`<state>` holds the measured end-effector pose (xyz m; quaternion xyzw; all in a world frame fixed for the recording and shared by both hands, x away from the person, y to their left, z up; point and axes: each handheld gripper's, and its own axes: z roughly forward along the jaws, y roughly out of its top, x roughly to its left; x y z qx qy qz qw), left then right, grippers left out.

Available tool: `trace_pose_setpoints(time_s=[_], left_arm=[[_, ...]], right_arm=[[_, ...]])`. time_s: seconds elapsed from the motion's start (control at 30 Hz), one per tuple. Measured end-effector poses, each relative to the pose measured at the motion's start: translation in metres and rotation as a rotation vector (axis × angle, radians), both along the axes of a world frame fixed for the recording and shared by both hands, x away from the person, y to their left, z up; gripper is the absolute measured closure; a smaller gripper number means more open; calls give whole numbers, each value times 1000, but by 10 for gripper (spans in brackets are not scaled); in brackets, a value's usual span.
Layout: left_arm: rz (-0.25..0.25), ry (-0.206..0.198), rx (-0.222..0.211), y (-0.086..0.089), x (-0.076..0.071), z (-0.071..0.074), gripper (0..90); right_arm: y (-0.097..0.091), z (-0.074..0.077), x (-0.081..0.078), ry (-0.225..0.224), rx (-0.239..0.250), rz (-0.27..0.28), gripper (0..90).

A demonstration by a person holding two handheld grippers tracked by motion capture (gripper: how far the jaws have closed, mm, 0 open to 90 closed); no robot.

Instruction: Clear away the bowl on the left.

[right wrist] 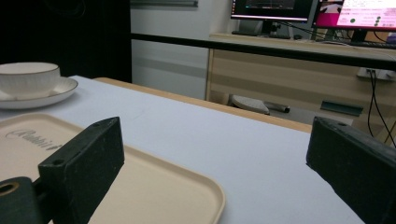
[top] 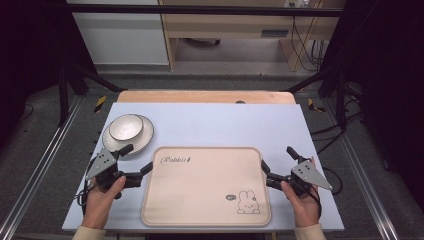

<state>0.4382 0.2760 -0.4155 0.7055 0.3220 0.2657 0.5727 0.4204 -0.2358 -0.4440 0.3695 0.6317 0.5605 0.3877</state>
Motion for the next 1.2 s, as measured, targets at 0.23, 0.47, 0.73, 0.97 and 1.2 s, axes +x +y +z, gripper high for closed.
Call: trace_pose_setpoints(time_s=[0.23,0.47,0.73,0.97,1.2], left_arm=[[47,8,85,16,21,18,51],[132,67,171,28,49,30,60],[186,129,239,37,74,33,63],[253,167,233,55,98,34,64],[335,244,71,87,121,35,79]], right_arm=[[11,5,-4,4,-93,3,56],[13,6,-2,60,-58,6,62],[24,3,5,58,-86,32,67],[26,0,-6,39,-153,29,77],[21,-2,-10,51,-142,2,54]])
